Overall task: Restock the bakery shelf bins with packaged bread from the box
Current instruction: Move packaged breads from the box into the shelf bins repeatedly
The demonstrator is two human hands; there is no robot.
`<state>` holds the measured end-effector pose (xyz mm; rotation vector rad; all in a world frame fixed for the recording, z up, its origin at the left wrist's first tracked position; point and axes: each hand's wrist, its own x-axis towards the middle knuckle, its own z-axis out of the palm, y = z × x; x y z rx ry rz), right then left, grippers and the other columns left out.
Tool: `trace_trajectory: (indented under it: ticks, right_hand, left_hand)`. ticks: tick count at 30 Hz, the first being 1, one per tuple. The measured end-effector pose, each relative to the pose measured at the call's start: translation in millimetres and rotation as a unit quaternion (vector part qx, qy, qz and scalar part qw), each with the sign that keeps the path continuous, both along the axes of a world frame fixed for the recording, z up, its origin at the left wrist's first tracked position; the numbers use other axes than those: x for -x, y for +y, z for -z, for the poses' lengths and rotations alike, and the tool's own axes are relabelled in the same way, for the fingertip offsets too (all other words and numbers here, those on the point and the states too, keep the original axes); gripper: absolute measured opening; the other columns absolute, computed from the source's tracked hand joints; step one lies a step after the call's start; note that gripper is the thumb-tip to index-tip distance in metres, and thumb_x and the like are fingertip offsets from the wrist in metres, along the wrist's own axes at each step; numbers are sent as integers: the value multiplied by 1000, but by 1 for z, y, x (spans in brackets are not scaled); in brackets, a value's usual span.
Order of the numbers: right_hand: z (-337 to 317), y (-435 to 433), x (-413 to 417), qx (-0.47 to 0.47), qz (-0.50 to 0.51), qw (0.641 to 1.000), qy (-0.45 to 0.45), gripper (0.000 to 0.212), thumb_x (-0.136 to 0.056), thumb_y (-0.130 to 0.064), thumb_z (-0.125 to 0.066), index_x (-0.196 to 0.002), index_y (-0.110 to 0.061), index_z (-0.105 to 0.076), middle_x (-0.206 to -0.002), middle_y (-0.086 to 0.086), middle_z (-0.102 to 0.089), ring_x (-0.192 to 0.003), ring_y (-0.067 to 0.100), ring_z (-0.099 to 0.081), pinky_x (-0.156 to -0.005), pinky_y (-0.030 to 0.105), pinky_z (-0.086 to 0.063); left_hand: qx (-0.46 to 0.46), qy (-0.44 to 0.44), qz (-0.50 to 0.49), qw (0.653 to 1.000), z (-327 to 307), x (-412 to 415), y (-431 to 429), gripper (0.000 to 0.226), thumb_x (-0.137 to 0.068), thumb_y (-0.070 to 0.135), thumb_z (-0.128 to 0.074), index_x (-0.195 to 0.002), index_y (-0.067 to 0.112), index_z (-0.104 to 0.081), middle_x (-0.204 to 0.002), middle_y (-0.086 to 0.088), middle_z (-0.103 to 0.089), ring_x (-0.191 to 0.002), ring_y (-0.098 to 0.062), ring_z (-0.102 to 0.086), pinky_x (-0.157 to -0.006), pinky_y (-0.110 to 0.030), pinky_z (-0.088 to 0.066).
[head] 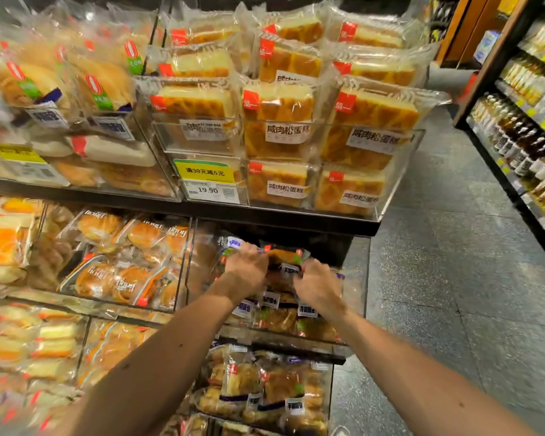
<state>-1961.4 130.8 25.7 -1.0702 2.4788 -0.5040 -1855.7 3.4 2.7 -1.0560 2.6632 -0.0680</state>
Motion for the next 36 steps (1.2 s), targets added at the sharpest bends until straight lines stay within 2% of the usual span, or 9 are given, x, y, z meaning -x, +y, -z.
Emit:
trace_trajectory:
  ticks: [3, 6, 12, 17, 23, 26, 31, 34, 36]
  right_hand:
    - [10, -10, 5, -1, 0, 1000, 9, 30, -99, -37, -56, -117, -14, -63, -110, 6, -69, -101, 23, -66, -83, 35, -55]
    - [15, -16, 9, -10, 10, 1000, -6, 32, -97, -41, -57, -118, -17, -62, -112, 5, -68, -105, 26, -64, -86, 35, -53]
    - [7, -20, 5, -24, 13, 999, -40, 45, -92, -47, -56, -121, -13, -61, -121, 12, -61, -109, 32, -61, -91, 39, -53]
    - [-32, -8, -15, 12, 24, 999, -47, 61, -93, -50, -57, -142, -14, -49, -148, 13, -45, -129, 38, -50, -103, 44, -44]
    - [-105, 9, -117, 66, -126, 990, 12, 30, -91, -41, -64, -113, -20, -66, -111, 5, -70, -110, 29, -63, -91, 36, -48]
    - [-136, 14, -203, 120, -281, 952, 32, 24, -89, -45, -67, -102, -25, -65, -94, -2, -68, -95, 22, -65, -79, 33, -49]
    - [-136, 11, -367, 250, -465, 849, -30, 35, -81, -35, -80, -108, -15, -70, -96, 1, -70, -89, 10, -61, -80, 32, -50]
    - [-126, 5, -461, 175, -579, 796, 1, 57, -85, -62, -53, -127, -24, -61, -120, 0, -65, -111, 20, -60, -92, 36, -48]
    - [-117, 1, -522, 165, -635, 754, 6, 71, -79, -71, -35, -128, -25, -59, -120, -1, -64, -113, 22, -60, -92, 36, -46]
  left_hand:
    - [-24, -57, -11, 998, 3, 2, -3, 72, -87, 63, -62, -143, 22, -42, -151, -7, -35, -145, -30, -23, -117, -49, -23]
    - [-47, -18, -48, 998, -2, 3, -1, 74, -82, 63, -69, -141, 24, -47, -151, -7, -40, -144, -29, -31, -116, -45, -27]
    - [-100, 134, -104, 980, -42, -18, 16, 33, -94, 32, -59, -123, 15, -61, -122, -10, -61, -114, -29, -59, -95, -37, -49]
    - [-105, 217, -89, 966, -99, -64, 41, 23, -99, 27, -53, -108, 12, -67, -105, -8, -67, -103, -26, -60, -76, -28, -36]
    - [-109, 359, -79, 924, -153, -187, 57, 14, -93, 33, -64, -92, 20, -70, -75, 9, -59, -80, -17, -60, -73, -29, -45]
    - [-70, 352, -101, 928, -176, -282, 70, 14, -91, 39, -65, -88, 26, -67, -68, 10, -57, -69, -11, -54, -70, -27, -44]
    - [28, 314, -192, 929, -185, -474, 120, 18, -86, 38, -70, -86, 20, -66, -65, 12, -48, -62, -5, -39, -59, -9, -33]
    - [87, 257, -297, 915, -180, -582, 159, 19, -85, 39, -73, -98, 26, -70, -80, 13, -60, -71, -5, -54, -60, -12, -36]
    - [103, 199, -376, 899, -172, -647, 186, 28, -88, 43, -68, -110, 27, -67, -98, 4, -66, -93, -19, -62, -72, -29, -48]
